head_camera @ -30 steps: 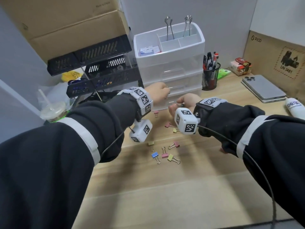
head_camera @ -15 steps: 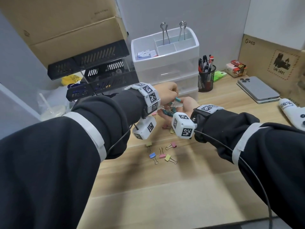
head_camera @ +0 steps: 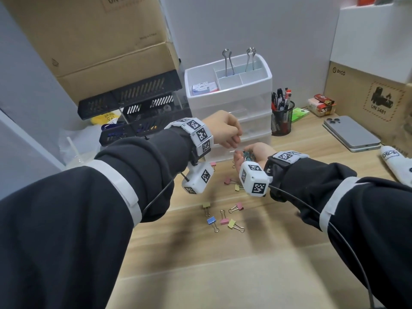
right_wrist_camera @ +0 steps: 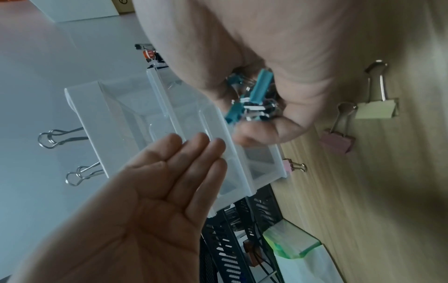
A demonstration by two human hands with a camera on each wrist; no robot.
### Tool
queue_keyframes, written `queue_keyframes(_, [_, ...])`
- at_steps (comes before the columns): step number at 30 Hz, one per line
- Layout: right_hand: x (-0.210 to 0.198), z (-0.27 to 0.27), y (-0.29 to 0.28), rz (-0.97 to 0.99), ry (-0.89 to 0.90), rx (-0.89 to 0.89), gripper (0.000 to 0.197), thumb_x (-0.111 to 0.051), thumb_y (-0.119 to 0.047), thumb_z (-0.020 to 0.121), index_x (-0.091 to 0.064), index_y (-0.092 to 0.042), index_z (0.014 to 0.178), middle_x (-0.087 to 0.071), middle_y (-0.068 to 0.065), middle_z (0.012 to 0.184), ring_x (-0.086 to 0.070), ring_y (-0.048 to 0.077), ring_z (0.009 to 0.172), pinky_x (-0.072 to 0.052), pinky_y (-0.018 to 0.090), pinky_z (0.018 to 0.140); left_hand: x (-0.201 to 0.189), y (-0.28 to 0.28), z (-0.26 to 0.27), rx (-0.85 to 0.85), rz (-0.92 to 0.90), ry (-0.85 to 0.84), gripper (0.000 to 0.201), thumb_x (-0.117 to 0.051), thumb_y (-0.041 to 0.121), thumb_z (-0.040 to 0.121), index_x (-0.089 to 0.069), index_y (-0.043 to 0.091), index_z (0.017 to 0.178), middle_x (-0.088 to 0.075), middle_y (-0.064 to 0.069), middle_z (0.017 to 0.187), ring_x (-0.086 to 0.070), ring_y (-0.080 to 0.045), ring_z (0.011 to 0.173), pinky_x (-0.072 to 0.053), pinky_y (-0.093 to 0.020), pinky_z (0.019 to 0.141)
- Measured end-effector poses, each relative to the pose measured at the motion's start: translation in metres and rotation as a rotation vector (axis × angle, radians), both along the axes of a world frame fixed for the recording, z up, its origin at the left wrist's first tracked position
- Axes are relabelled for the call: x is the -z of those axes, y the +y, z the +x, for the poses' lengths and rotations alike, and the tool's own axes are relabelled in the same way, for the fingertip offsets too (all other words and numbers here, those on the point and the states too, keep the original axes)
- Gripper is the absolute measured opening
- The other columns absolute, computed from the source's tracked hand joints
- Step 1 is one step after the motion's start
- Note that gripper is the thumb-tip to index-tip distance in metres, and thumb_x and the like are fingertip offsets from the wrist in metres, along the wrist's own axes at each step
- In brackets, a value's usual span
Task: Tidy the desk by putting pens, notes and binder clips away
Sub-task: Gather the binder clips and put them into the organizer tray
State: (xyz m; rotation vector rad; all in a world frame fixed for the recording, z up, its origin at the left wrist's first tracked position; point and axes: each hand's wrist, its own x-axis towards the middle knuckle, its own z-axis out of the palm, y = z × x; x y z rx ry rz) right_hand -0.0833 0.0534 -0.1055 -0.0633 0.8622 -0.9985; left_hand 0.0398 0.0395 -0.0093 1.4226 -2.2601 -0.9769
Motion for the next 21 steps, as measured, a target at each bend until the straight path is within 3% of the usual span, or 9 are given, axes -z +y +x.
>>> queue_keyframes(3, [-0.005,-0.001,-0.005,0.001,0.046,-0.015,0.022,-0.035,-0.013,0.099,-0.048,-0.007,0.082,-0.04,-0.001,0.066,-0.039,0.012,0.031,-0.037,0.016,0.036,-0.005,-0.001,0.007,-0.021,-0.077,0.001,0.027,-0.041,-0.003,0.092,-0.067,-0.003,0.101,-0.073,-0.02,0.097,-0.074,-0.03,0.088,-0.061,-0.037,0.083])
queue_keyframes(6, [-0.009,-0.003,-0.008,-0.02,0.131,-0.035,0.028,-0.037,-0.015,0.1,-0.048,-0.007,0.075,-0.041,0.001,0.056,-0.035,0.01,0.029,-0.027,0.014,0.039,-0.011,-0.01,0.018,-0.076,-0.148,0.002,0.024,-0.045,0.001,0.092,-0.069,0.001,0.096,-0.074,-0.015,0.092,-0.072,-0.022,0.078,-0.061,-0.035,0.08])
queue_keyframes(9, [-0.031,-0.01,-0.011,-0.036,0.172,-0.13,0.031,-0.037,-0.015,0.099,-0.044,-0.01,0.069,-0.04,0.0,0.055,-0.033,0.01,0.028,-0.023,0.013,0.038,-0.025,-0.022,0.033,-0.163,-0.306,-0.028,0.02,-0.051,0.008,0.088,-0.071,0.008,0.087,-0.074,-0.009,0.087,-0.072,-0.023,0.081,-0.061,-0.035,0.077])
queue_keyframes(11, [-0.062,-0.015,-0.012,-0.05,0.213,-0.188,0.032,-0.039,-0.013,0.098,-0.045,-0.009,0.067,-0.04,0.0,0.059,-0.033,0.01,0.03,-0.026,0.012,0.04,-0.04,-0.033,0.044,-0.253,-0.456,-0.057,0.018,-0.053,0.011,0.085,-0.07,0.013,0.086,-0.071,-0.004,0.088,-0.069,-0.023,0.085,-0.055,-0.031,0.074])
queue_keyframes(14, [-0.119,-0.018,-0.016,-0.127,0.264,-0.219,0.031,-0.041,-0.016,0.099,-0.045,-0.009,0.069,-0.041,0.0,0.059,-0.033,0.009,0.033,-0.03,0.014,0.036,-0.061,-0.05,0.058,-0.358,-0.569,-0.126,0.018,-0.055,0.017,0.088,-0.068,0.013,0.1,-0.061,-0.004,0.106,-0.06,-0.022,0.092,-0.044,-0.027,0.076])
queue_keyframes(17, [-0.176,-0.017,-0.029,-0.236,0.277,-0.215,0.03,-0.04,-0.015,0.098,-0.042,-0.011,0.068,-0.04,0.0,0.058,-0.032,0.009,0.033,-0.031,0.015,0.031,-0.078,-0.066,0.066,-0.377,-0.621,-0.185,0.025,-0.052,0.02,0.091,-0.063,0.01,0.11,-0.051,-0.009,0.119,-0.055,-0.023,0.087,-0.044,-0.029,0.079])
queue_keyframes(21, [-0.243,-0.016,-0.06,-0.397,0.275,-0.173,0.033,-0.036,-0.017,0.1,-0.041,-0.012,0.068,-0.039,0.0,0.055,-0.032,0.009,0.034,-0.032,0.015,0.033,-0.09,-0.08,0.069,-0.377,-0.595,-0.249,0.024,-0.049,0.02,0.093,-0.058,0.009,0.112,-0.048,-0.011,0.12,-0.052,-0.024,0.088,-0.048,-0.035,0.083])
